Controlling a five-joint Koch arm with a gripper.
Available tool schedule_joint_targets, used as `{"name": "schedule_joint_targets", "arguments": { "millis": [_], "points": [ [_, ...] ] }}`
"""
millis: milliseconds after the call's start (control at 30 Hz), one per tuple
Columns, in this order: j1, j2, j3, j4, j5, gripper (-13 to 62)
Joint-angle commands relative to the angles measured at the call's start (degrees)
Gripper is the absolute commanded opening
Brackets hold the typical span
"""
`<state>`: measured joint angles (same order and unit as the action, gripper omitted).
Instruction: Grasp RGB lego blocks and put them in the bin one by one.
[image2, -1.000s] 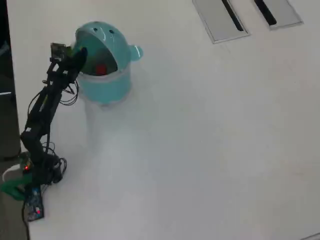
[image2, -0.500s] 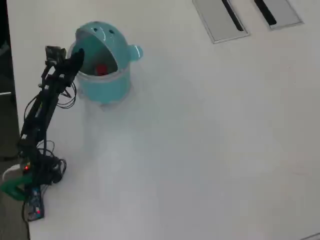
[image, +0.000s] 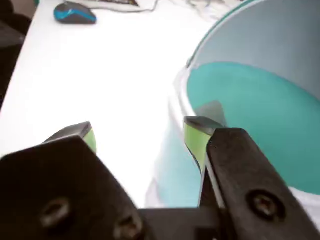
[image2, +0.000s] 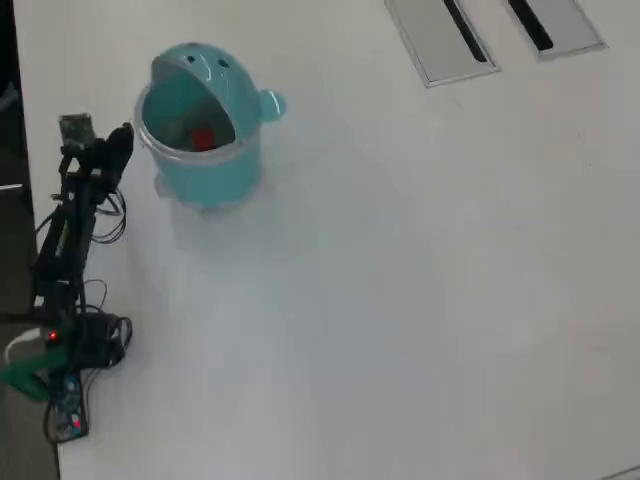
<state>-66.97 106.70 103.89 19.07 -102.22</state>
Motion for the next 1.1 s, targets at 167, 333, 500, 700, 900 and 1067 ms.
{"name": "schedule_joint_targets", "arguments": {
  "millis": [167, 333, 500, 700, 900, 1067],
  "points": [
    [-5.5, 9.8, 7.9, 0.7, -0.2, 34.5],
    [-8.6, 15.3, 13.2, 3.9, -0.2, 34.7],
    [-12.6, 21.1, 19.7, 7.3, 1.4, 34.7],
    [-18.8, 26.0, 26.1, 10.5, 6.6, 34.7],
    [-21.7, 27.6, 30.8, 13.2, 10.7, 34.4],
    [-24.0, 27.4, 35.2, 12.5, 12.1, 34.2]
  ]
}}
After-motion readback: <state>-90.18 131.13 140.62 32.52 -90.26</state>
